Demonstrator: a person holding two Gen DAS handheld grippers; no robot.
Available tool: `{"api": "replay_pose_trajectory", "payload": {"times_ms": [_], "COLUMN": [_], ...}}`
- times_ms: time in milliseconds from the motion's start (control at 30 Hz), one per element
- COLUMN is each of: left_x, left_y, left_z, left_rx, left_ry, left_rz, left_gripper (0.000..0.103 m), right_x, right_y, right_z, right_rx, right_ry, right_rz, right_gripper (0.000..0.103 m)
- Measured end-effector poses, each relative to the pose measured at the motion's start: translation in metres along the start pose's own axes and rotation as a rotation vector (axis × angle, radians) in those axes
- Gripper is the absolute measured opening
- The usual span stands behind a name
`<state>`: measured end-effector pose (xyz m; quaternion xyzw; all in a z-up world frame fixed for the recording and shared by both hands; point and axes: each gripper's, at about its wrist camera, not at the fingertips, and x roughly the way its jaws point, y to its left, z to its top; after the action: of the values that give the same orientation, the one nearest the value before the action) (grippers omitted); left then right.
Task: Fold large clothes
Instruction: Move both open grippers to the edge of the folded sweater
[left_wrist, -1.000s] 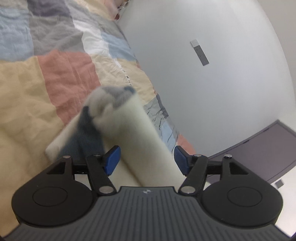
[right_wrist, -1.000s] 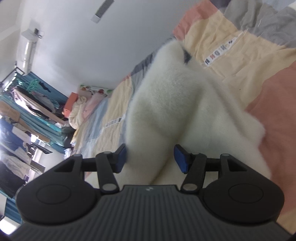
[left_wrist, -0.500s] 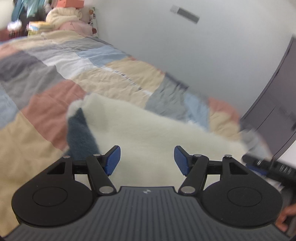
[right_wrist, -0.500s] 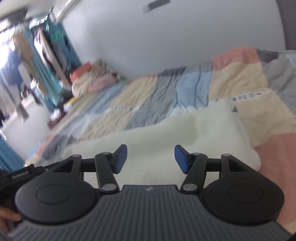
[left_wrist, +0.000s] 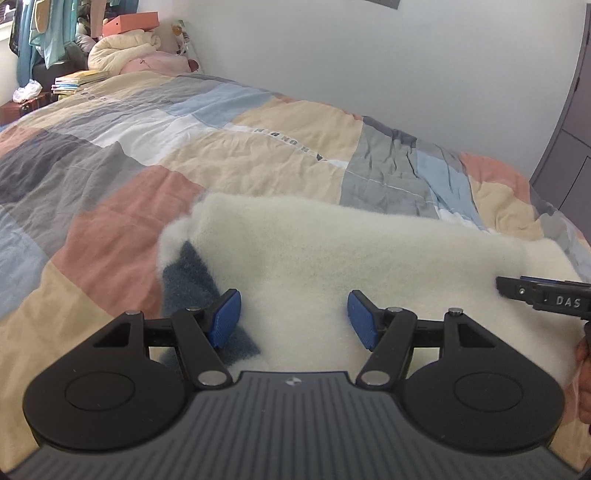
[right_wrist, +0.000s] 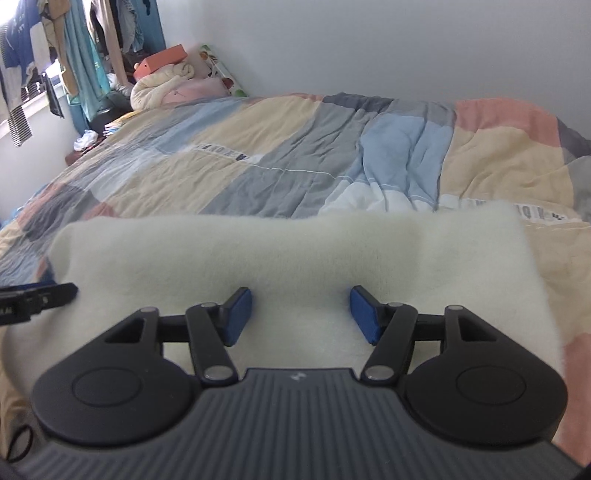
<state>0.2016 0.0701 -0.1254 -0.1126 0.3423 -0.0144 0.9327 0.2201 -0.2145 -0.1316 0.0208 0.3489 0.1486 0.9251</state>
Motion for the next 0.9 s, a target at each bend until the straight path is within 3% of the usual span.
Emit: {"api": "replay_pose_trajectory", "payload": {"times_ms": [300, 433, 567, 900], "left_x": [0.001, -0.011, -0.028, -0.072], "left_y": [0.002, -0.004, -0.010, -0.039], "left_z": [-0.003, -0.006, -0.013, -0.042], "left_rx": [0.003, 0.008, 0.003, 0.036], "left_ry": [-0.020, -0.042, -0.061, -0.104], "left_rz": [-0.007, 0.000, -0.019, 0.015], "left_gripper": [0.070, 0.070, 0.070, 0.071], "right_x": [0.004, -0.004, -0.020, -0.072], "right_y": [-0.004, 0.006, 0.014, 0.029], "right_z": [-0.004, -0.007, -0.015, -0.037], "right_rx": [0.017, 0.027, 0.048, 0.034], "right_ry": [-0.033, -0.037, -0.043, -0.042], "right_rz": [0.013, -0.026, -0.028, 0.026], "right_gripper": [0.067, 0.067, 0.067, 0.068]}}
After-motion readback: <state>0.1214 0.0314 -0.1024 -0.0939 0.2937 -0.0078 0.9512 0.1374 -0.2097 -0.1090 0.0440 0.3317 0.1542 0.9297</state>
